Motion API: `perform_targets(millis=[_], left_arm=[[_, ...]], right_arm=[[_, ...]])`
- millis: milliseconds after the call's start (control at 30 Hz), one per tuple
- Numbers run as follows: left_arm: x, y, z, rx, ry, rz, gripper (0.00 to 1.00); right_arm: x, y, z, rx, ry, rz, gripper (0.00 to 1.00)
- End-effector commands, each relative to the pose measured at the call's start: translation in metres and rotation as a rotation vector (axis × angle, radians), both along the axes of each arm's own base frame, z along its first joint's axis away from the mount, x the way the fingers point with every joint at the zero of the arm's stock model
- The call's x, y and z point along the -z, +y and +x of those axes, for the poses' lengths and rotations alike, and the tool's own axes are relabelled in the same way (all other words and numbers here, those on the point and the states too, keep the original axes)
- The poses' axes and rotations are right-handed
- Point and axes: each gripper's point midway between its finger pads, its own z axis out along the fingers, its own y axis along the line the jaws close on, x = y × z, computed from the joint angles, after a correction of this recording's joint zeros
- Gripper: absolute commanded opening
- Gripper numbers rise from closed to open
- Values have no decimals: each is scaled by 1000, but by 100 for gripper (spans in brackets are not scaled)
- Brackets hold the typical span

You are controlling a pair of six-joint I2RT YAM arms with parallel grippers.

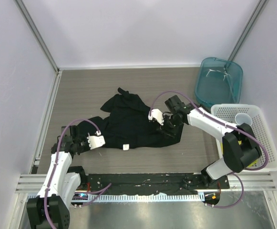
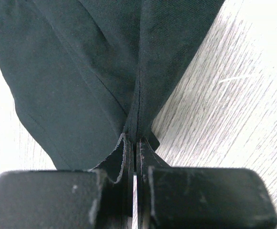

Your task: Pin the brooch onto the clothing

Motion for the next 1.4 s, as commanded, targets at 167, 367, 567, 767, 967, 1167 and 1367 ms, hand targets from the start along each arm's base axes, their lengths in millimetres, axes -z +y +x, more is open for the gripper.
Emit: perform_targets(millis=[167,367,567,767,967,1167,1367], left_arm=[[-15,-3,13,1,-35,-22,0],[-18,-7,13,-33,-12,-66,0],[-46,-14,26,-174,43,-190,0],[-146,-28,86,-419,66,-457,0],[-271,-50,133,-490,79,-713,0],[-397,-84,11,-23,-367,-743,0],[-276,-27,52,-309,-577,-607,0]], right_arm=[[9,4,-27,-14,157,14,48],[16,7,-18,25,164,8,30],[-29,16,29,104,41,78,1],[-145,32,108,218,-204,218,1],[-310,44,151,317,-449,412,1],[-415,18,44,228,-619,635,1],[-330,-16,88,348,-945,440,1]])
